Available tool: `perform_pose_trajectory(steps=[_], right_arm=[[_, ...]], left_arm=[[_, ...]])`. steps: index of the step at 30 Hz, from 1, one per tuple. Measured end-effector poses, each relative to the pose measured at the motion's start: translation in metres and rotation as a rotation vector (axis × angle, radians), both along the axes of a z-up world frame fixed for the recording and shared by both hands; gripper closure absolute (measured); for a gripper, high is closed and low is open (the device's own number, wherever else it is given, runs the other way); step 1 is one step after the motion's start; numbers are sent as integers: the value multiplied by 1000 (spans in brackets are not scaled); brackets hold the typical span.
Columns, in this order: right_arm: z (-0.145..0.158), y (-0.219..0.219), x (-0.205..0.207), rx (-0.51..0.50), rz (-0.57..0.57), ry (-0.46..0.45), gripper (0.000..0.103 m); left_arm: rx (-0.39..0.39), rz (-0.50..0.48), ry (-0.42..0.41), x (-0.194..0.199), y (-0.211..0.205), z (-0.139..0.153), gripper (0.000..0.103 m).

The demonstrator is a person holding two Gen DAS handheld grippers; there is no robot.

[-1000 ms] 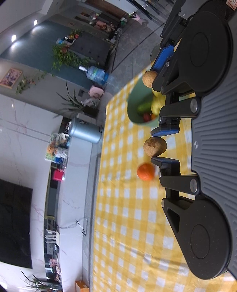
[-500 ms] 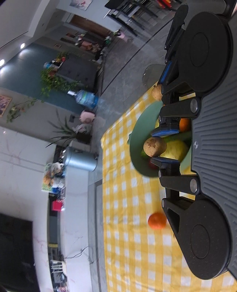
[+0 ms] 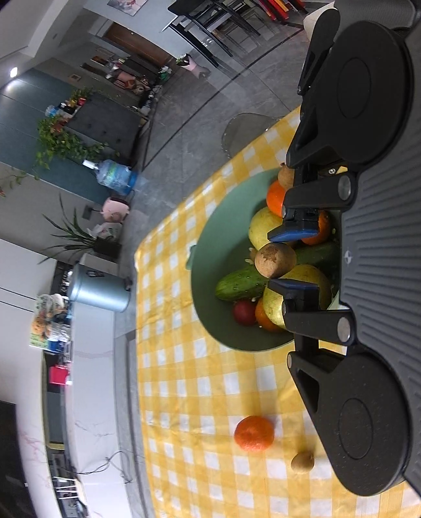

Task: Organize fruits
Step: 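Carry both held brown fruits over the green bowl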

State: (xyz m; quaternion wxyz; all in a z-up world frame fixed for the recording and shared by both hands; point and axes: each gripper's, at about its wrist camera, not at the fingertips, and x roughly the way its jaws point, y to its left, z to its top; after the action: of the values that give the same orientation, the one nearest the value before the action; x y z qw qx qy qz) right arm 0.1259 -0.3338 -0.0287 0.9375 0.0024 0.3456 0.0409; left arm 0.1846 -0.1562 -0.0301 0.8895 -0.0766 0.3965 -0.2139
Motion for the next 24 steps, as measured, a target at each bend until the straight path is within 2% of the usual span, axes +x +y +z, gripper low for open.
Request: perform_pose_trajectory(steps=[6,17,24], right_arm=[[-7,3,8,11,15,50,80],[-11,6,13,2,30,88,80],[-11,6,13,-3,35,98,79]], left_arm=[[19,14,50,8,-3,-13,76],[48,-7,24,7,-6,-11,76],[36,-4,35,6,-3,-11,76]])
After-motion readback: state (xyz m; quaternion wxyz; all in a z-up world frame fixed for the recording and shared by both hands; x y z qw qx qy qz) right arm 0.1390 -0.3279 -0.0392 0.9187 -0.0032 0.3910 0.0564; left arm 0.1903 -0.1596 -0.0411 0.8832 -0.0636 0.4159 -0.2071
